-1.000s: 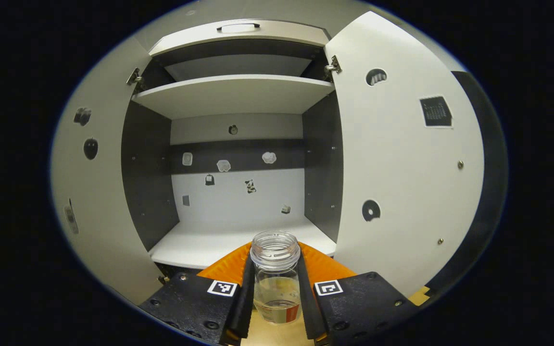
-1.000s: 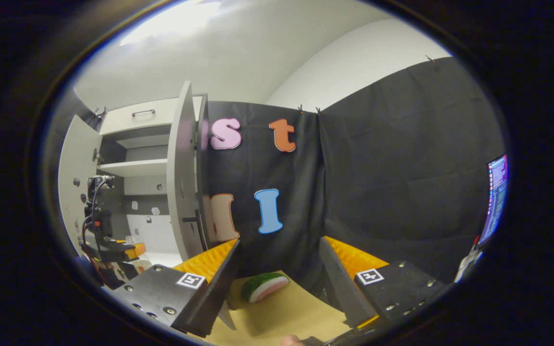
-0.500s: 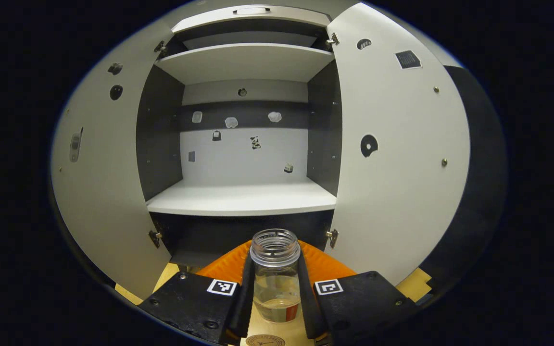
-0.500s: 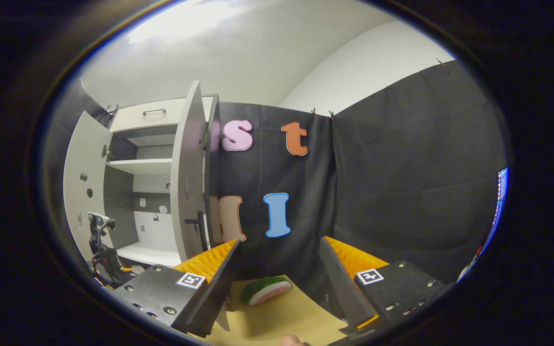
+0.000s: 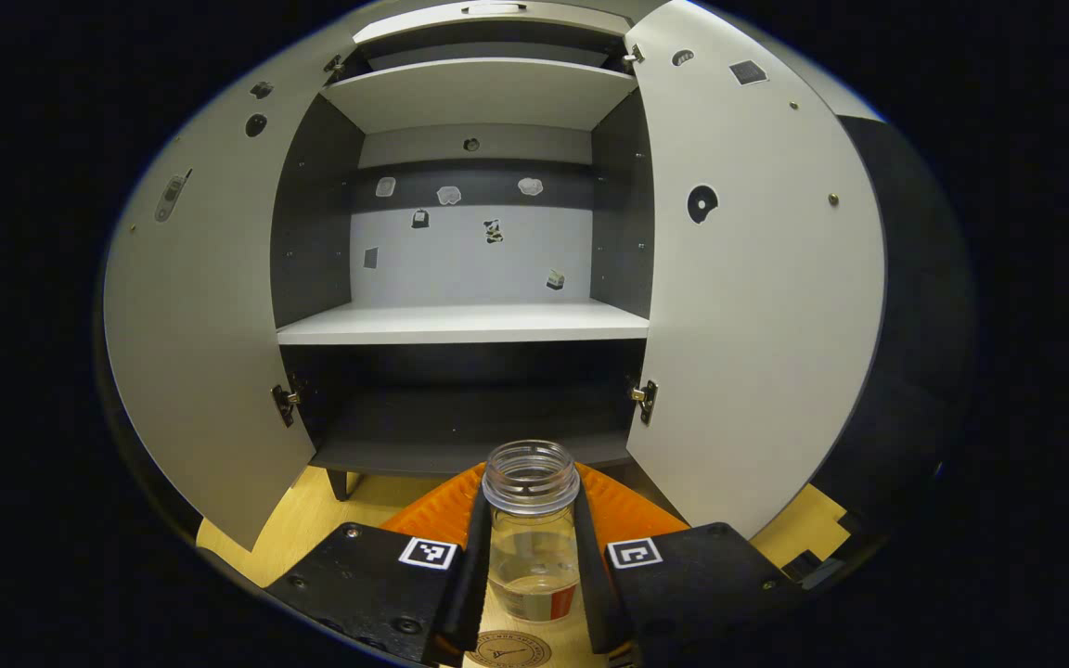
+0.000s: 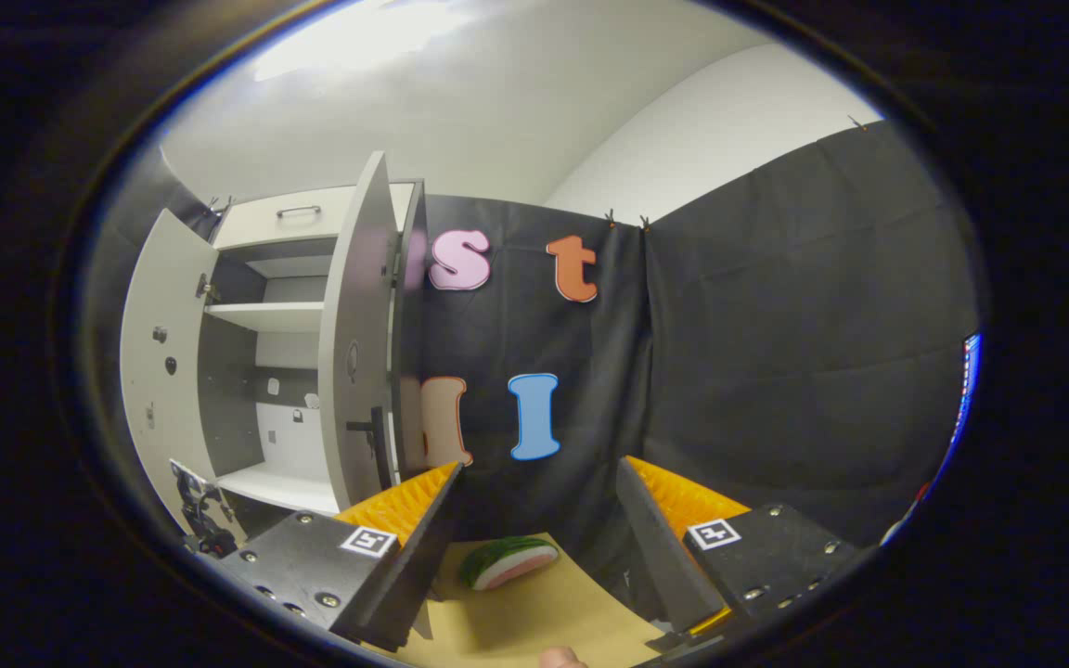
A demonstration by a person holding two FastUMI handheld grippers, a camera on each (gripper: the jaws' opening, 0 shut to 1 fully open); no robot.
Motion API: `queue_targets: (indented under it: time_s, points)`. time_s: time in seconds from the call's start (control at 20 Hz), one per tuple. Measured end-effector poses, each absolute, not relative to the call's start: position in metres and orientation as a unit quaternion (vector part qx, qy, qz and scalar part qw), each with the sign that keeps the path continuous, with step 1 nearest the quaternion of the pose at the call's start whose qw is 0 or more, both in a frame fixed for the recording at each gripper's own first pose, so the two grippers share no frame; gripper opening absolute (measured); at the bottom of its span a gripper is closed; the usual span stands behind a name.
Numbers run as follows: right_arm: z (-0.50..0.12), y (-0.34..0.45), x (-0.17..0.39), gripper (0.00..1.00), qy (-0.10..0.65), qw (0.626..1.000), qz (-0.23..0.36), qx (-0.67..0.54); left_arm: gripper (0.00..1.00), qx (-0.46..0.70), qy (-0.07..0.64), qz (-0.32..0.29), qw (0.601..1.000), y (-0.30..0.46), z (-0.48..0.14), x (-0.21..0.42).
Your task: Grasp the bottle in the cabinet with the left hand and place it on the coaster, then close the right door with the right hand and the left door with the left hand.
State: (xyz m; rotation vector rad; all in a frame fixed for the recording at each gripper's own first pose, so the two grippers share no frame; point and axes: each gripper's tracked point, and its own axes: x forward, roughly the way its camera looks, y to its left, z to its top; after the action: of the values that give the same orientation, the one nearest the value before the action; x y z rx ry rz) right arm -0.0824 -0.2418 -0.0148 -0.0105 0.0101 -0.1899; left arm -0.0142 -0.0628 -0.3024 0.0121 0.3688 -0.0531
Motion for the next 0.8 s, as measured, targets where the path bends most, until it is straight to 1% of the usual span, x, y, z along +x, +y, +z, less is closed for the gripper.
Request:
queue_targets:
  time_s: [0.15, 0.3, 0.6, 0.8]
  points:
    - [-0.018, -0.241, -0.081, 0.98, 0.008, 0.996, -0.087, -0.004, 0.45, 0.015, 0.189, -0.029, 0.981, -0.060, -0.318, -0.024]
    - [-0.023, -0.239, -0.078, 0.98, 0.013, 0.996, -0.082, -0.011, 0.45, -0.007, 0.201, -0.031, 0.979, -0.061, -0.337, -0.032]
    - [-0.025, -0.242, -0.075, 0.98, 0.014, 0.996, -0.086, -0.014, 0.45, -0.006, 0.251, -0.008, 0.968, -0.044, -0.392, -0.056]
    - [-0.027, -0.245, -0.071, 0.98, 0.021, 0.996, -0.090, -0.018, 0.45, -0.010, 0.269, 0.013, 0.963, -0.032, -0.414, -0.067]
